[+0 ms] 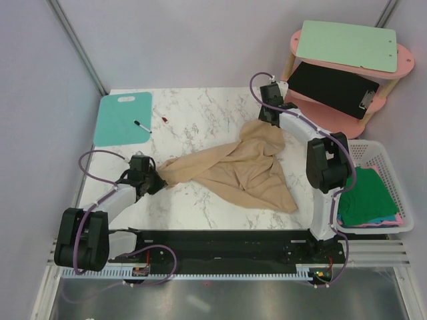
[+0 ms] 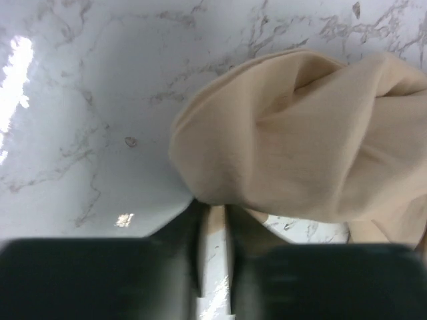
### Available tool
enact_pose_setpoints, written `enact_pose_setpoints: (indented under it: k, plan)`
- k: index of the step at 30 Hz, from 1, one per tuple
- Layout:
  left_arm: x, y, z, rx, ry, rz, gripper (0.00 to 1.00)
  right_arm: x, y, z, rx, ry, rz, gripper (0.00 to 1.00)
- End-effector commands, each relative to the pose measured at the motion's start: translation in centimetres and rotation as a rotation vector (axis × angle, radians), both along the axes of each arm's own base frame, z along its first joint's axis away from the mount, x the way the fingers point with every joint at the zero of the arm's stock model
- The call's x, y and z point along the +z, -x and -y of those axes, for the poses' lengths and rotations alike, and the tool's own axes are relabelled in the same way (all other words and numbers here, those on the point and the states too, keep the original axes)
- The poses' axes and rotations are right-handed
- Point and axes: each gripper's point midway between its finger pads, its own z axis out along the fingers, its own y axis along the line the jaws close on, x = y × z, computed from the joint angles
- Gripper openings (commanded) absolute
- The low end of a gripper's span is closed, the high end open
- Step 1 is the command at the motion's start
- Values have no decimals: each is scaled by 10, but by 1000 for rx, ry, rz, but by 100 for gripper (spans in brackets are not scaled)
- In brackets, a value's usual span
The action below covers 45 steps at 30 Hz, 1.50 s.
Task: Fold and stack the t-shirts
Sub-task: Flatten out the tshirt
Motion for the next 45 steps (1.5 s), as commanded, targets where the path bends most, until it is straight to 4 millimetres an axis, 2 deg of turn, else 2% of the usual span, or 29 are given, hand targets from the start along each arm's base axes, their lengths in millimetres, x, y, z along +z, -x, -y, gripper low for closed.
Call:
enact_pose_setpoints:
  k: [1,3,4,5,7,8,13,16,18,19,21,22,23,24,25,26,27,28,30,33,34,35,36,37,38,39,42,44,45]
  plan:
    - [-1,-6,4,-23,1,-6,2,43,-1,0,2,-40,94,0]
    - [8,-7,5,-41,3,11,2,44,4,0,10,-41,88,0]
    - [12,-6,5,-43,-1,15,2,55,9,1,12,-47,102,0]
    - [31,-11,4,-47,-4,69,2,59,11,2,13,-47,107,0]
    - [46,-7,-2,-31,-34,83,2,77,24,3,23,-65,131,0]
    - [76,-14,-3,-30,-37,165,2,84,29,3,27,-73,142,0]
    - [163,-16,-11,-24,-69,319,2,151,73,4,82,-118,265,0]
    - [205,-13,-10,-44,-73,397,2,194,104,5,124,-132,358,0]
    - [221,-6,-9,-57,-70,422,2,223,132,11,150,-140,426,0]
    - [242,0,-10,-57,-64,480,2,231,142,10,169,-141,444,0]
    - [258,13,-11,-60,-60,509,2,255,175,15,208,-154,501,0]
    - [284,23,-12,-58,-57,584,2,263,187,17,226,-158,522,0]
    - [294,31,-14,-62,-64,610,2,271,198,18,243,-168,543,0]
    - [302,40,-15,-68,-69,622,2,290,221,25,252,-181,596,0]
    - [326,53,-18,-73,-81,685,2,299,233,26,266,-194,624,0]
    - [335,61,-21,-71,-91,703,2,309,245,28,279,-207,653,0]
    - [339,71,-23,-75,-103,698,2,328,268,29,316,-230,710,0]
    - [360,83,-26,-74,-113,749,2,336,279,30,333,-239,734,0]
    - [377,105,-31,-62,-120,796,2,363,314,34,381,-270,821,0]
    - [421,145,-36,-53,-107,929,2,393,360,42,426,-309,935,0]
    - [427,153,-36,-55,-107,948,2,400,370,46,424,-317,960,0]
    - [435,165,-36,-62,-101,979,2,417,394,49,460,-332,1017,0]
    - [452,179,-37,-59,-95,1031,2,425,407,50,477,-337,1045,0]
    - [455,188,-38,-65,-95,1041,2,433,417,54,478,-340,1071,0]
    - [462,198,-35,-87,-86,1065,2,451,438,60,485,-347,1131,0]
    - [476,213,-36,-87,-82,1114,2,457,447,63,483,-343,1150,0]
    - [494,232,-36,-99,-76,1162,2,480,464,71,465,-338,1199,0]
    - [496,230,-38,-88,-87,1150,2,490,461,73,448,-336,1206,0]
    - [494,220,-38,-87,-95,1124,2,491,456,72,438,-335,1201,0]
